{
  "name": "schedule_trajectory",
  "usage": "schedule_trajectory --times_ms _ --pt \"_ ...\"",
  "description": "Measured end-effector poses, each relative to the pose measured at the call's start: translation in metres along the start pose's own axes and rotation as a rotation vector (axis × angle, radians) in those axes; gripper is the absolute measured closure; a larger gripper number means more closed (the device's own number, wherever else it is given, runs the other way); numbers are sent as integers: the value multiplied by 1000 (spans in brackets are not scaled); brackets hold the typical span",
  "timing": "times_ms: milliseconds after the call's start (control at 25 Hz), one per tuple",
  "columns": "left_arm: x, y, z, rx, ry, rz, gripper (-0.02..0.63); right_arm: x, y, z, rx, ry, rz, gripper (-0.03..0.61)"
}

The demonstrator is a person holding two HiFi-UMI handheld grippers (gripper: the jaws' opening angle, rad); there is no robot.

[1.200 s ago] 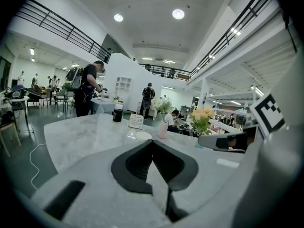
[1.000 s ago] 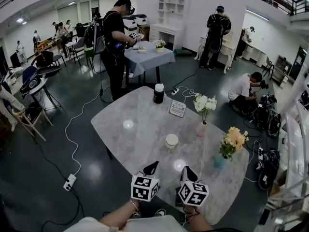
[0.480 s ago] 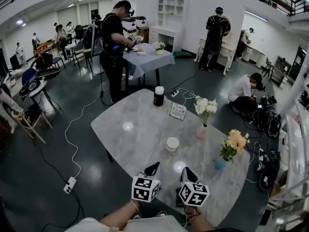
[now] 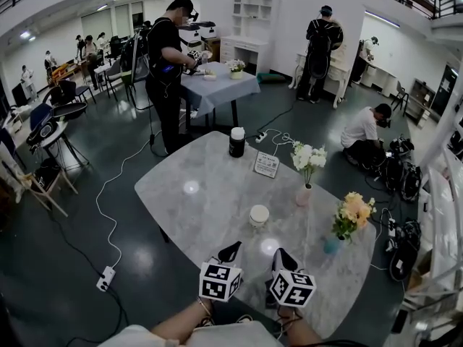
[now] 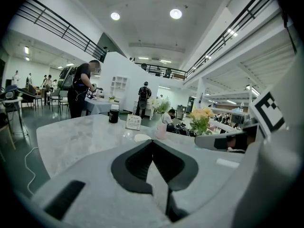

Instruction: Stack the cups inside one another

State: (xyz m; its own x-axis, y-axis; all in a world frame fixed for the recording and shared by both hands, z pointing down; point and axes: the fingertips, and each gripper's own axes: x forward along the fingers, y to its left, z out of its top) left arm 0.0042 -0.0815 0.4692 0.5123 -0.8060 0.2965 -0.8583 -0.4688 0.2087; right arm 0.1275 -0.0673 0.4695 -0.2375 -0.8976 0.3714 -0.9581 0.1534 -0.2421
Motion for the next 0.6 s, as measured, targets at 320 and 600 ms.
schedule_trajectory --times_ms 320,600 --pt "5 6 -3 -11 6 -5 603 7 2 -1 -1 5 1 572" --pt "5 9 -4 -15 13 -8 603 9 4 -3 6 15 4 572"
